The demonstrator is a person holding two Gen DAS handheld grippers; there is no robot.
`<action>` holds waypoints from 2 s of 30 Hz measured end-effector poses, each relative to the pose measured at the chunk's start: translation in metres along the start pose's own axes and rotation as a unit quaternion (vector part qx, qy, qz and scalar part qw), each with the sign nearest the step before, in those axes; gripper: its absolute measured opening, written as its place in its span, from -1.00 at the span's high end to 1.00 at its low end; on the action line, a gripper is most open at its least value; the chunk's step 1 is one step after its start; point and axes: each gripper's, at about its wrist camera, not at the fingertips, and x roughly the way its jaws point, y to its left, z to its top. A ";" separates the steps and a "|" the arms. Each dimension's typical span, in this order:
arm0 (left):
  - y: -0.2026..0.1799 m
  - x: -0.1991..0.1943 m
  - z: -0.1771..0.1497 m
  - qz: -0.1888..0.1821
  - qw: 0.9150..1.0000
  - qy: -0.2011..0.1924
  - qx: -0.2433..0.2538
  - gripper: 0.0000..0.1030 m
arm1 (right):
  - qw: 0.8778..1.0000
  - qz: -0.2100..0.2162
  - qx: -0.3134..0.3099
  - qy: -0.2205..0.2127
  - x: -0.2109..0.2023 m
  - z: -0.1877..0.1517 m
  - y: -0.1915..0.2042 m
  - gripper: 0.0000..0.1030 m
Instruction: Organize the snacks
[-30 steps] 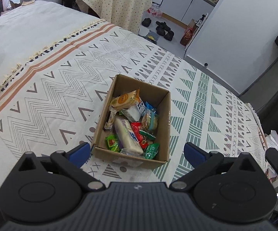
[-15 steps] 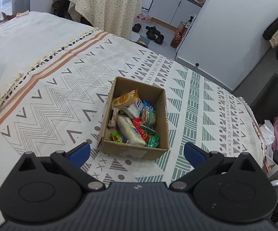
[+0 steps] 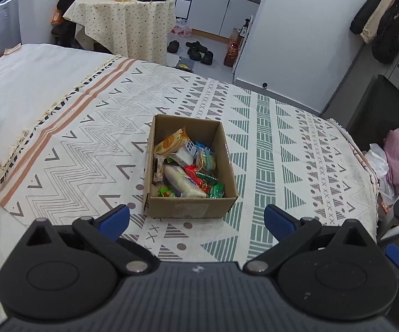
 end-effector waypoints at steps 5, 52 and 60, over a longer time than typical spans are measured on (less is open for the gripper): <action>0.002 -0.004 -0.004 0.008 1.000 0.000 0.011 -1.00 | 1.000 -0.003 -0.013 -0.004 -0.010 -0.002 0.002 -1.00; 0.004 -0.010 -0.003 -0.005 1.000 0.002 0.017 -1.00 | 0.999 -0.010 -0.035 0.015 -0.012 -0.008 0.012 -1.00; 0.003 -0.010 -0.004 -0.005 1.000 0.003 0.017 -1.00 | 0.999 -0.010 -0.035 0.014 -0.012 -0.008 0.012 -1.00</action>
